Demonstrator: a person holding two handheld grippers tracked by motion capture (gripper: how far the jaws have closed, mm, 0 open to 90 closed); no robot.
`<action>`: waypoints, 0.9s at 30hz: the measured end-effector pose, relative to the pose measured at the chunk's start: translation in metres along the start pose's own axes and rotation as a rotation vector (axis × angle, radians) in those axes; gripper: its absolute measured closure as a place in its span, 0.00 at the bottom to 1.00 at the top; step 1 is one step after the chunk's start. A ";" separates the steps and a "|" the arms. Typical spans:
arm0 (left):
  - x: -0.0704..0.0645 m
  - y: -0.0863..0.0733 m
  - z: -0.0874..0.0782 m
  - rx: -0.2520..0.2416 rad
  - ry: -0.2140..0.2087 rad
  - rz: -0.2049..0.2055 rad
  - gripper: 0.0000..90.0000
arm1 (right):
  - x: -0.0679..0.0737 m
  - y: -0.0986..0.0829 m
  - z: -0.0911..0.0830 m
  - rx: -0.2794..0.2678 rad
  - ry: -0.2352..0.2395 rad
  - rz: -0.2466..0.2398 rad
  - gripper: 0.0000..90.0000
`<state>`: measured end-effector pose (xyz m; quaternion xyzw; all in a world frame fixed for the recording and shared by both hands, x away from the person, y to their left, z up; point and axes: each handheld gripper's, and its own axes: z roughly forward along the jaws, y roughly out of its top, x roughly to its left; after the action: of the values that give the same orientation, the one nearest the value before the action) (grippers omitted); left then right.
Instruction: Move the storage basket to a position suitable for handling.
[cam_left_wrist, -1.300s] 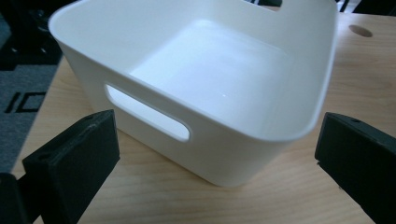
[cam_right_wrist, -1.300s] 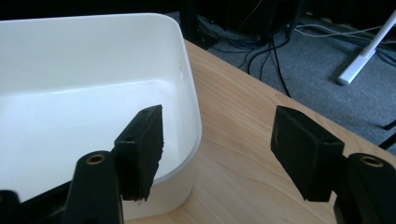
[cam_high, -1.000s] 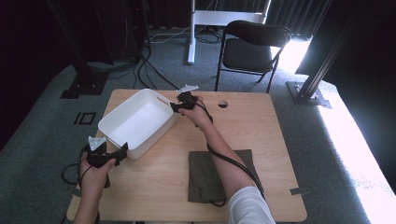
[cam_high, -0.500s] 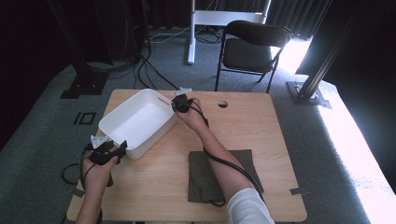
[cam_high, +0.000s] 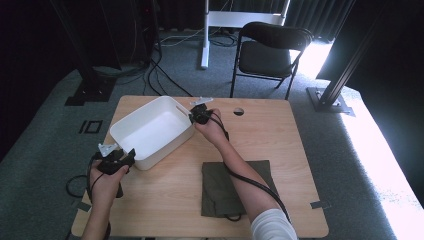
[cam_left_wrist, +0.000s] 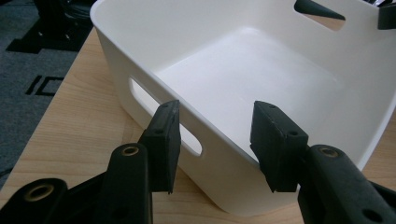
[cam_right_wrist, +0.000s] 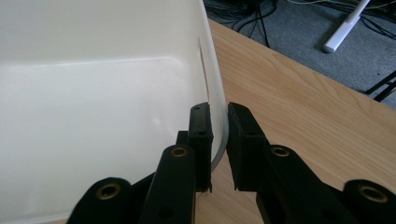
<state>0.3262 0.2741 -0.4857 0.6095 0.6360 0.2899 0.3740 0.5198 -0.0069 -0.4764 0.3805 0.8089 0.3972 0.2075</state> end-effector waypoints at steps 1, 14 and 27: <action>0.000 0.001 0.000 0.003 0.000 0.004 0.61 | 0.000 -0.001 -0.001 0.001 -0.002 -0.006 0.89; -0.001 0.006 0.012 0.020 -0.013 0.017 0.64 | -0.004 -0.015 -0.024 0.030 -0.005 0.018 0.87; 0.000 0.010 0.022 0.033 -0.041 0.016 0.67 | -0.006 -0.031 -0.046 0.040 -0.002 0.058 0.86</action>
<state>0.3501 0.2729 -0.4899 0.6267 0.6280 0.2698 0.3743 0.4805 -0.0461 -0.4732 0.4082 0.8052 0.3864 0.1890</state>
